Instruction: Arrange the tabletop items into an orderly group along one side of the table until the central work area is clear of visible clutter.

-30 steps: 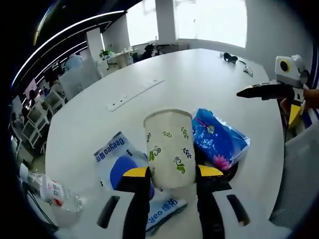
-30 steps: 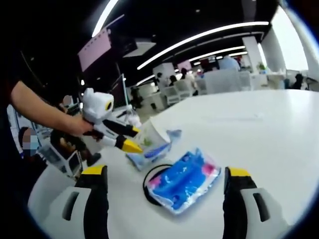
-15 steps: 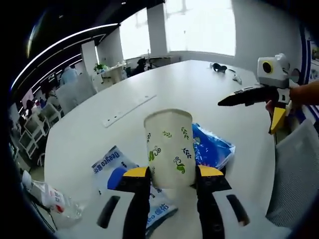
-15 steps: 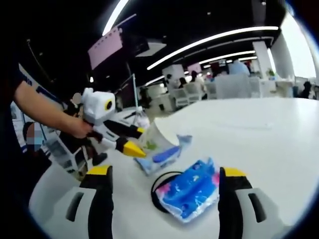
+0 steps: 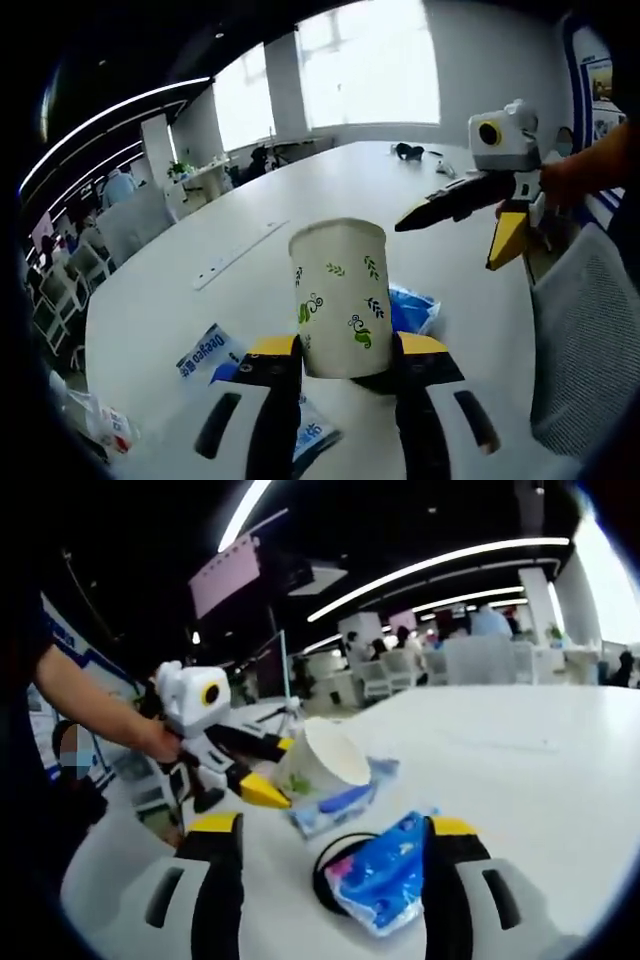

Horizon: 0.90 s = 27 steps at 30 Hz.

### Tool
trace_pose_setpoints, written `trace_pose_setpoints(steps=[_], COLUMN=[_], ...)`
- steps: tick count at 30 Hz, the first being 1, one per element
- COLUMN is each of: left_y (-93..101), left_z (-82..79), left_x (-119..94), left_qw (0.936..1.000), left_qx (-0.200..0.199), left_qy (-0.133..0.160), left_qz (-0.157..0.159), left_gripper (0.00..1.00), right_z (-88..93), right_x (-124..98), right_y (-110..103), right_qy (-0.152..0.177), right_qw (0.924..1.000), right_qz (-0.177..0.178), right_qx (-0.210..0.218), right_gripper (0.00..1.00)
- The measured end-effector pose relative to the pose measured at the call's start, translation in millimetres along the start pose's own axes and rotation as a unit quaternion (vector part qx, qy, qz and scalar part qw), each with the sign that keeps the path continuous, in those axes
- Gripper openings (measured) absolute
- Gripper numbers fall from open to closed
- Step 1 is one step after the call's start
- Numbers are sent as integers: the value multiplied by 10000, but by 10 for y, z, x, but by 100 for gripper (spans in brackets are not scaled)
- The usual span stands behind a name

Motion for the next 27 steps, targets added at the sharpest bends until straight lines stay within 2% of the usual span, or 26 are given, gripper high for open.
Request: trace_pose_setpoints(steps=[5, 12, 18, 23, 27], left_y=[48, 137, 179, 208, 237], left_z=[-18, -48, -60, -64, -66], left_x=[-17, -29, -31, -33, -31], left_qw=[9999, 9994, 9990, 9987, 9983], left_qx=[-11, 65, 91, 111, 177], left_qy=[108, 242, 297, 316, 313], left_qz=[91, 249, 330, 379, 458], left_gripper=[35, 35, 35, 35, 35], right_z=[-50, -135, -199, -247, -287], right_x=[11, 44, 69, 69, 58], right_y=[-55, -180, -263, -290, -312], right_qy=[19, 6, 22, 44, 76], right_qw=[9998, 9985, 9958, 9946, 9929], right_qz=[-87, -330, -478, -522, -571], right_qx=[-158, -437, -783, -893, -1037], right_gripper=[60, 40, 26, 23, 14])
Point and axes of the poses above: the point that each gripper's makers call its tool centre point, and the gripper's own axes: x roughly forward along the fingers, y roughly to its right, z roughly out of its underside, the point moved 3 cm from there along -x, roughly backward along the fingers, and after that the axes turned 5 degrees about z, right-handed, at the moved point
